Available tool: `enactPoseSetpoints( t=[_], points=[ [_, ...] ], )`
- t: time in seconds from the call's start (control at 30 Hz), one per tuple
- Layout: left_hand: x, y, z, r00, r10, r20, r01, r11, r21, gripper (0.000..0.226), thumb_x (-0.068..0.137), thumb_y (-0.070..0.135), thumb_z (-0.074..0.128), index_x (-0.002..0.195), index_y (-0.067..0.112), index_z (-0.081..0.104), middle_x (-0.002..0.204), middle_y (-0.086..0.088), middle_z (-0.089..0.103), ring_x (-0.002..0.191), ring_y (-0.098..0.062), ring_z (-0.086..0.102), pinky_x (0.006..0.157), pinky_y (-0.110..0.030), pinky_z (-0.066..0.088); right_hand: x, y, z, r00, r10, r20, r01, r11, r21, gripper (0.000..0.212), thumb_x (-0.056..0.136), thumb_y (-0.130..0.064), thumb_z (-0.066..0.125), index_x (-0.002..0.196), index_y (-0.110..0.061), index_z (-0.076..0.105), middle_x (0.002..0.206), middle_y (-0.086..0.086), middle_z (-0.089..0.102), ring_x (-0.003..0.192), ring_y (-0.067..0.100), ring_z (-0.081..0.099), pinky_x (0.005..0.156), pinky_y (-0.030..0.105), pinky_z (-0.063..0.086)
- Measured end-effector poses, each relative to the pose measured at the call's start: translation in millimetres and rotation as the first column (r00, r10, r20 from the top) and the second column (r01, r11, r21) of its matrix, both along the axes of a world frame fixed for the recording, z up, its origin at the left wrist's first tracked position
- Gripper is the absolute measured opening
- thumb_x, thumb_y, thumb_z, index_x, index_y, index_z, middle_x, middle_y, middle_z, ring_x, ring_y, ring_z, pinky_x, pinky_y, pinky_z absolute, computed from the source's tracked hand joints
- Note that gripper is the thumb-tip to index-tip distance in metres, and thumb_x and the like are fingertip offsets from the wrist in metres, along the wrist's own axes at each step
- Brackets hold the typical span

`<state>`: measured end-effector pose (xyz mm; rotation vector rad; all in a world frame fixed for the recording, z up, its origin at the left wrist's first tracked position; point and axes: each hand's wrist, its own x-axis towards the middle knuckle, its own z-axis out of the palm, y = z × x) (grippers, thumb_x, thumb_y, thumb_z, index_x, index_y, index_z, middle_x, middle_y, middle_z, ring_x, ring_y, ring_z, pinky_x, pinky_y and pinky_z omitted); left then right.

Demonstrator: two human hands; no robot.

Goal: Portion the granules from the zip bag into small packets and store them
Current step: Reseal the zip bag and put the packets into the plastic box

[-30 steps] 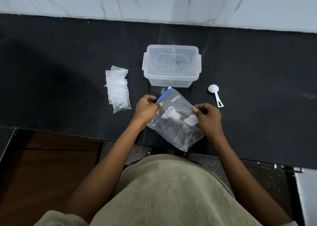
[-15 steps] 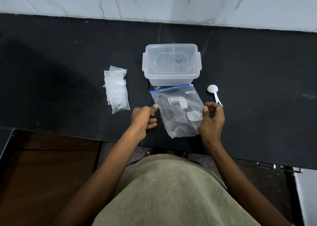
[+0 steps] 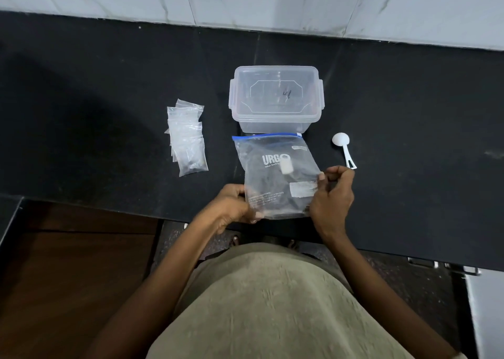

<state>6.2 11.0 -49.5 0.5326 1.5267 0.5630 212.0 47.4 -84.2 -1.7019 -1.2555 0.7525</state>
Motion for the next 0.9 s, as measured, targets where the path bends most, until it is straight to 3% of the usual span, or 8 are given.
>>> enactPoseSetpoints(
  t=[0.27, 0.4, 0.5, 0.63, 0.7, 0.77, 0.83, 0.9],
  points=[
    [-17, 6, -6, 0.987, -0.158, -0.036, 0.161, 0.98, 0.115, 0.046, 0.068, -0.029, 0.074, 0.104, -0.001, 0.068, 0.091, -0.02, 0.07, 0.072, -0.022, 0.069, 0.063, -0.031, 0.063, 12, 2, 0, 0.993, 0.053, 0.105, -0.056, 0.998, 0.027, 0.012, 0.1, -0.003, 0.054, 0.11, -0.008, 0.05, 0.093, -0.001, 0.059, 0.081, 0.016, 0.056, 0.073, 0.025, 0.042],
    [-18, 1, -17, 0.983, -0.179, -0.045, 0.184, 0.966, 0.18, 0.052, 0.071, -0.031, 0.069, 0.101, 0.01, 0.07, 0.088, -0.005, 0.075, 0.077, -0.015, 0.071, 0.068, -0.024, 0.06, 18, 4, -1, 0.993, 0.119, 0.004, -0.118, 0.987, -0.111, 0.02, 0.098, 0.0, 0.057, 0.11, -0.013, 0.051, 0.093, -0.006, 0.06, 0.082, 0.012, 0.059, 0.075, 0.025, 0.048],
    [-20, -4, -21, 0.962, -0.249, -0.112, 0.265, 0.95, 0.167, 0.038, 0.075, -0.03, 0.068, 0.092, 0.004, 0.071, 0.084, -0.007, 0.078, 0.081, -0.018, 0.072, 0.071, -0.027, 0.06, 24, 10, 4, 0.975, 0.158, -0.153, -0.196, 0.94, -0.28, 0.023, 0.094, -0.002, 0.062, 0.112, -0.014, 0.055, 0.094, -0.003, 0.065, 0.085, 0.013, 0.063, 0.074, 0.031, 0.051],
    [-22, -2, -20, 0.899, -0.405, -0.168, 0.429, 0.891, 0.148, 0.03, 0.076, -0.028, 0.066, 0.102, -0.012, 0.069, 0.101, -0.02, 0.075, 0.091, -0.024, 0.07, 0.079, -0.032, 0.058, 27, 28, 13, 0.949, 0.15, -0.278, -0.247, 0.901, -0.358, 0.045, 0.09, -0.034, 0.076, 0.123, -0.019, 0.051, 0.097, 0.002, 0.068, 0.093, 0.017, 0.067, 0.08, 0.032, 0.05],
    [-23, 2, -19, 0.846, -0.489, -0.211, 0.522, 0.841, 0.145, 0.029, 0.075, -0.025, 0.068, 0.099, -0.009, 0.072, 0.101, -0.018, 0.076, 0.09, -0.021, 0.07, 0.081, -0.033, 0.058, 26, 38, 16, 0.953, 0.164, -0.256, -0.253, 0.895, -0.368, 0.066, 0.076, -0.051, 0.083, 0.125, -0.021, 0.05, 0.103, 0.012, 0.07, 0.096, 0.022, 0.07, 0.081, 0.036, 0.055],
    [-26, 7, -18, 0.772, -0.581, -0.258, 0.623, 0.773, 0.125, 0.028, 0.075, -0.02, 0.073, 0.093, 0.001, 0.077, 0.097, -0.008, 0.079, 0.087, -0.015, 0.072, 0.082, -0.032, 0.058, 23, 47, 19, 0.951, 0.161, -0.265, -0.255, 0.892, -0.373, 0.077, 0.066, -0.052, 0.089, 0.126, -0.02, 0.053, 0.105, 0.016, 0.071, 0.095, 0.025, 0.072, 0.084, 0.041, 0.059],
    [-29, 9, -17, 0.703, -0.643, -0.305, 0.693, 0.716, 0.089, 0.027, 0.074, -0.016, 0.076, 0.088, 0.006, 0.078, 0.092, -0.002, 0.079, 0.084, -0.014, 0.072, 0.08, -0.031, 0.059, 21, 56, 22, 0.936, 0.148, -0.319, -0.268, 0.888, -0.374, 0.062, 0.072, -0.032, 0.092, 0.123, -0.012, 0.062, 0.102, 0.013, 0.074, 0.09, 0.021, 0.074, 0.082, 0.041, 0.061],
    [-33, 11, -18, 0.7, -0.635, -0.328, 0.688, 0.722, 0.069, 0.024, 0.073, -0.015, 0.078, 0.086, 0.005, 0.077, 0.091, -0.004, 0.078, 0.084, -0.017, 0.073, 0.083, -0.036, 0.059, 23, 64, 23, 0.935, 0.086, -0.343, -0.22, 0.901, -0.373, 0.031, 0.078, -0.011, 0.088, 0.105, -0.008, 0.072, 0.094, 0.011, 0.075, 0.082, 0.02, 0.073, 0.08, 0.043, 0.062]
  ],
)
